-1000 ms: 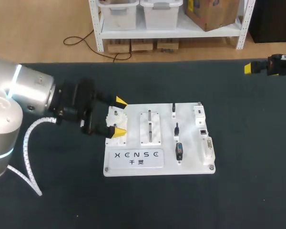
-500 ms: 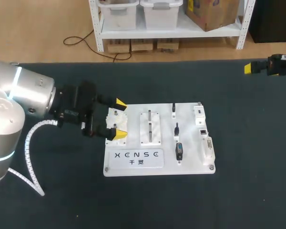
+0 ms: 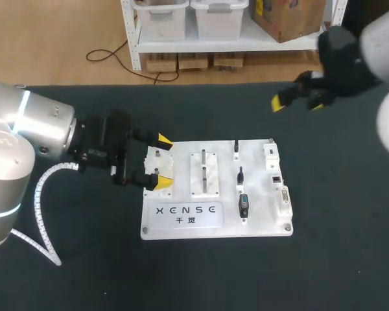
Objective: Insert the Ethernet cable into its matching sockets.
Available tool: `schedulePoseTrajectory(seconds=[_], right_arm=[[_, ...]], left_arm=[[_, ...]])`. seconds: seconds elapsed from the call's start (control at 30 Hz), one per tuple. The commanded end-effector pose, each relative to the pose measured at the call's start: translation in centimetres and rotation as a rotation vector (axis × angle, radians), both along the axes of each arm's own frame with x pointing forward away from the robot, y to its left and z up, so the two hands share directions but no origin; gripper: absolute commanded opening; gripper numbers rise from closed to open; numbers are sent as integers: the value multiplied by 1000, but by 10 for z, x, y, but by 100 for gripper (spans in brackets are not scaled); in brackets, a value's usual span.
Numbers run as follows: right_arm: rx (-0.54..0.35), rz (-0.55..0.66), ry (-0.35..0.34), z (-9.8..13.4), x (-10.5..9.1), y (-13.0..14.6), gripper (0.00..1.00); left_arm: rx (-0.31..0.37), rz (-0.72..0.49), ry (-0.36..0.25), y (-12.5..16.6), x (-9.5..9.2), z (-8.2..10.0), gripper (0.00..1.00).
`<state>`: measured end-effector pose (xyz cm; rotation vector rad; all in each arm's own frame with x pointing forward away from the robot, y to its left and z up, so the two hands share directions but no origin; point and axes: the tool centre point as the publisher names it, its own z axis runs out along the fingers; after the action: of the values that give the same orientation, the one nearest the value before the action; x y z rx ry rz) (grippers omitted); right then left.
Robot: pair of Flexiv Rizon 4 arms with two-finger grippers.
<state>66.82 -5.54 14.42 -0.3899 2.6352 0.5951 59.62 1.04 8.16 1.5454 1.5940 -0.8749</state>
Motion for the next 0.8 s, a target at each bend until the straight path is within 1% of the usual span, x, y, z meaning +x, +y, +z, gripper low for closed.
schedulePoseTrajectory(seconds=[0.03,0.1,0.23,0.27,0.43,0.5,0.63,0.7,0.73,0.8], right_arm=[[-159,-42,12,-11,-11,40,100],[-205,-30,41,-20,-17,49,100],[-252,-22,110,-44,-27,64,100],[-278,-24,123,-49,-29,67,100],[-331,-39,173,-78,-38,75,100],[-338,-45,191,-88,-40,76,100],[-391,-59,209,-98,-43,79,100],[-385,-73,223,-101,-45,80,100],[-401,-72,225,-103,-46,80,100],[-393,-81,241,-106,-48,81,100]], left_arm=[[-4,0,-3,1,-1,-1,100],[-4,0,-3,1,-1,-1,100],[-4,0,-3,1,-1,-1,100],[-4,0,-3,1,-1,-1,100],[-4,0,-3,1,-1,-1,100],[-4,0,-3,1,-1,-1,100],[-4,0,-3,1,-1,-1,100],[-4,0,-3,1,-1,-1,100],[-4,0,-3,1,-1,-1,100],[-4,0,-3,1,-1,-1,100]])
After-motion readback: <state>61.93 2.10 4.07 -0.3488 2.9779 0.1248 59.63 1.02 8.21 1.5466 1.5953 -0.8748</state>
